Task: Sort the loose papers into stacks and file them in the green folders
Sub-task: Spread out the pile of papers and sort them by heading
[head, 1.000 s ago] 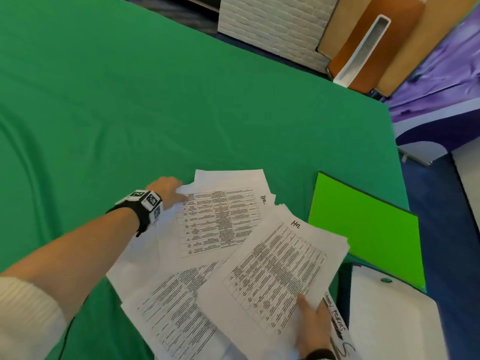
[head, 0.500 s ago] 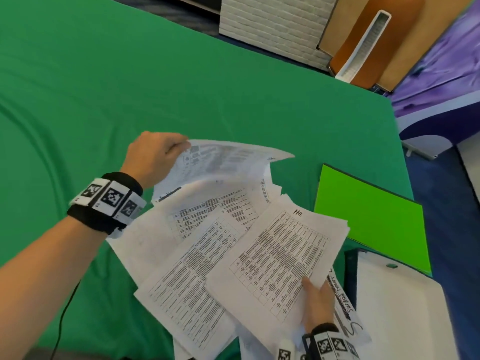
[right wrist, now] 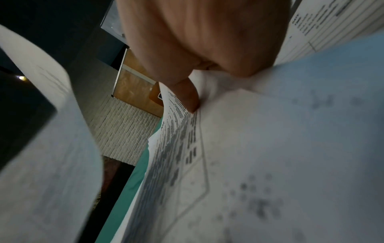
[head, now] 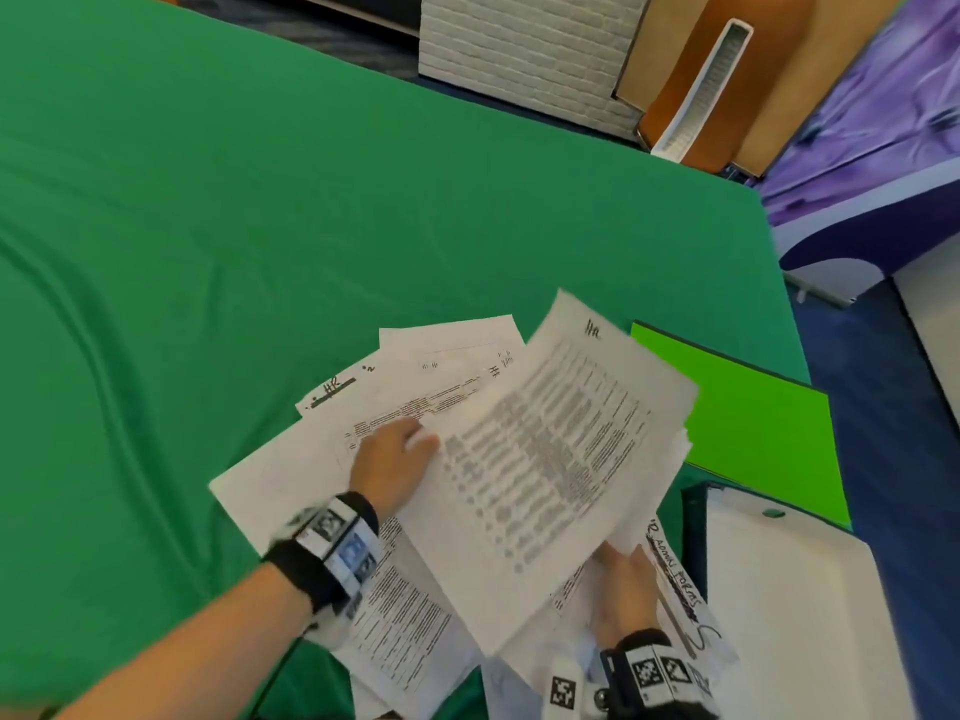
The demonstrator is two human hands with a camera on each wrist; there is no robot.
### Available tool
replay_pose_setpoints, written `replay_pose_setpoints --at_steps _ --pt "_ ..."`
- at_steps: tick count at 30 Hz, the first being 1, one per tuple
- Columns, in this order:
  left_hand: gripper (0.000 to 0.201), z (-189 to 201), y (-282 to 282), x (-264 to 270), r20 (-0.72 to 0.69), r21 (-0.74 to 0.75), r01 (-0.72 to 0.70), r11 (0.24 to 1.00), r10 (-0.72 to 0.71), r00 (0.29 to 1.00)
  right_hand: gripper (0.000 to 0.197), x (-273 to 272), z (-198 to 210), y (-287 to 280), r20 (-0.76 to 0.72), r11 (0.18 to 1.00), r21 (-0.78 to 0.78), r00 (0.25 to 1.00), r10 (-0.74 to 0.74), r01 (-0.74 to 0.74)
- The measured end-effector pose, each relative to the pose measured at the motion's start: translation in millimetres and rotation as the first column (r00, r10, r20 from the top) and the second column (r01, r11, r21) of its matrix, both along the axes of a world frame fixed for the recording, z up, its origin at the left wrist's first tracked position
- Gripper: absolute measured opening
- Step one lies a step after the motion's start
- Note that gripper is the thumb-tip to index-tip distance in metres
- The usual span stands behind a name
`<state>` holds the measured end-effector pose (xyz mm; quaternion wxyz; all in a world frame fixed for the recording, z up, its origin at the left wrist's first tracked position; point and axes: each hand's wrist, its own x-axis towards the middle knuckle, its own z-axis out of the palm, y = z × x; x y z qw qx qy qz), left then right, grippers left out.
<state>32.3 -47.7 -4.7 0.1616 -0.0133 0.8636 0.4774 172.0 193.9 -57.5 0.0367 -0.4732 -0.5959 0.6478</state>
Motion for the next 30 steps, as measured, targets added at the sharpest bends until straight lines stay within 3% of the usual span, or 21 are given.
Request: replay_pose_setpoints --at_steps 2,6,9,12,15,17,18,21,24,27,29,30 --pt "0.020 -24.1 9.3 14.2 0.060 -0.092 0.058 0.994 -0.052 0.997 0.012 -1.5 3.5 -1.6 0.019 0.999 -0.038 1.000 -0.018 0.018" --pt "0.032 -52.1 15.9 29.5 0.124 -0.274 0.211 0.938 -0.183 0.975 0.053 -2.0 3.6 -8.1 0.004 0.944 -0.316 0.995 -0.097 0.093" --pt "0.037 -53.2 16.8 30.8 0.143 -0.323 0.293 0.900 -0.259 0.955 0.078 -1.1 -11.1 -8.8 -0.060 0.927 -0.371 0.994 -0.086 0.057" --pt "0.043 -51.5 11.8 21.7 0.136 -0.332 0.239 0.913 -0.205 0.969 0.086 -1.5 -10.0 -14.3 -0.097 0.913 -0.401 0.987 -0.125 0.076" --pt "0.045 -48.6 5.5 15.2 0.159 -0.298 0.229 0.927 -0.189 0.969 0.069 -1.4 -10.6 -16.6 -0.101 0.958 -0.285 0.993 -0.058 0.027" --pt "0.023 -42.6 0.3 10.9 0.150 -0.376 0.225 0.899 -0.180 0.972 0.050 -0.8 -11.5 -15.0 -0.074 0.993 -0.118 0.997 -0.011 0.002" --pt "0.025 -40.8 -2.6 8.9 0.140 -0.450 0.210 0.868 -0.163 0.977 0.047 -0.5 -11.0 -12.6 -0.059 0.997 -0.081 0.998 -0.020 0.015" --pt "0.069 -44.6 -13.4 2.6 0.131 -0.554 0.124 0.823 -0.061 0.990 0.044 -2.9 1.9 -1.1 -0.077 1.000 0.007 0.997 -0.018 0.019" --pt "0.085 -50.0 -20.7 2.6 0.191 -0.517 0.144 0.844 -0.050 0.980 0.042 -7.7 25.0 13.8 -0.157 0.991 0.121 0.987 -0.035 0.054" --pt "0.052 -49.7 -23.9 3.8 0.266 -0.464 0.273 0.843 -0.161 0.950 0.044 -11.7 56.4 29.0 -0.269 0.966 0.186 0.955 -0.126 0.180" --pt "0.039 -48.4 -24.7 2.2 0.183 -0.349 0.201 0.916 -0.143 0.973 0.044 -12.7 73.5 38.5 -0.328 0.934 0.235 0.926 -0.185 0.270" --pt "0.038 -45.8 -24.7 0.0 0.138 -0.266 0.099 0.959 -0.064 0.988 0.043 -12.6 79.4 43.0 -0.348 0.915 0.250 0.911 -0.221 0.317"
